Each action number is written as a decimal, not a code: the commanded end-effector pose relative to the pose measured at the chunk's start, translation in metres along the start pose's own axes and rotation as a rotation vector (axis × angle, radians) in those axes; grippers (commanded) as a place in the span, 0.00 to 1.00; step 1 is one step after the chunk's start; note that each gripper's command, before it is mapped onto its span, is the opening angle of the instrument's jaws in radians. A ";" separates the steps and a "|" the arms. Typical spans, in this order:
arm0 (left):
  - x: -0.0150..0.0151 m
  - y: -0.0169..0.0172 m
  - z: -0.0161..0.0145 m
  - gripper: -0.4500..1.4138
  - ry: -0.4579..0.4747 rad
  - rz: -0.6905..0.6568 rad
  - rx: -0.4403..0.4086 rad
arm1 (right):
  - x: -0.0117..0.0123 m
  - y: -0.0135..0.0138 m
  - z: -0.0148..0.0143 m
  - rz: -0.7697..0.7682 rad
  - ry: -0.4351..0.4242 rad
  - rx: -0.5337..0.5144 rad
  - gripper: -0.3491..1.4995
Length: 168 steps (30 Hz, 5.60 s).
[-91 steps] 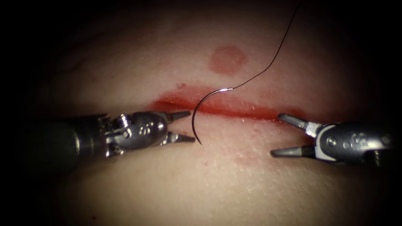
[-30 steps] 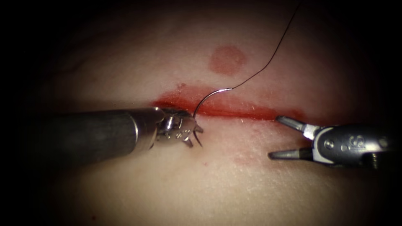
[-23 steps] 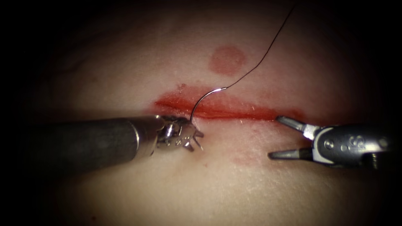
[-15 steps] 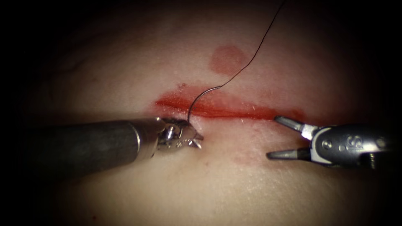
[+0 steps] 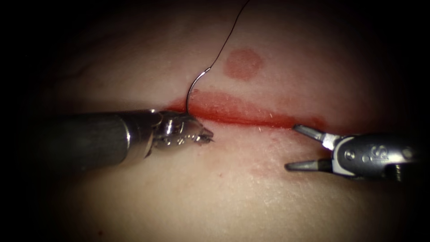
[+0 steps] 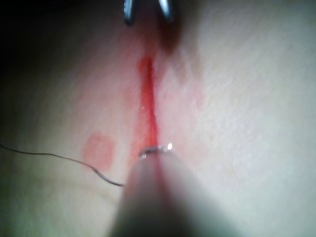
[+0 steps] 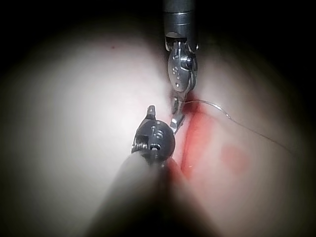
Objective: Wound Closure
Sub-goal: Pick up the needle near the tip using the left gripper, then hand the needle from the left gripper to the right gripper.
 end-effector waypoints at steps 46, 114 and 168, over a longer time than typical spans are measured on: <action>0.0033 0.0045 -0.0077 0.05 1.228 0.004 0.218 | -0.0010 0.0048 0.0064 0.572 0.208 0.217 0.60; 0.0064 0.0030 -0.0057 0.05 1.227 0.118 0.179 | -0.0046 0.0021 0.0129 0.913 0.252 0.271 0.63; 0.0059 0.0031 -0.0058 0.62 1.221 -0.128 0.045 | -0.0045 0.0014 0.0139 0.957 0.261 0.352 0.00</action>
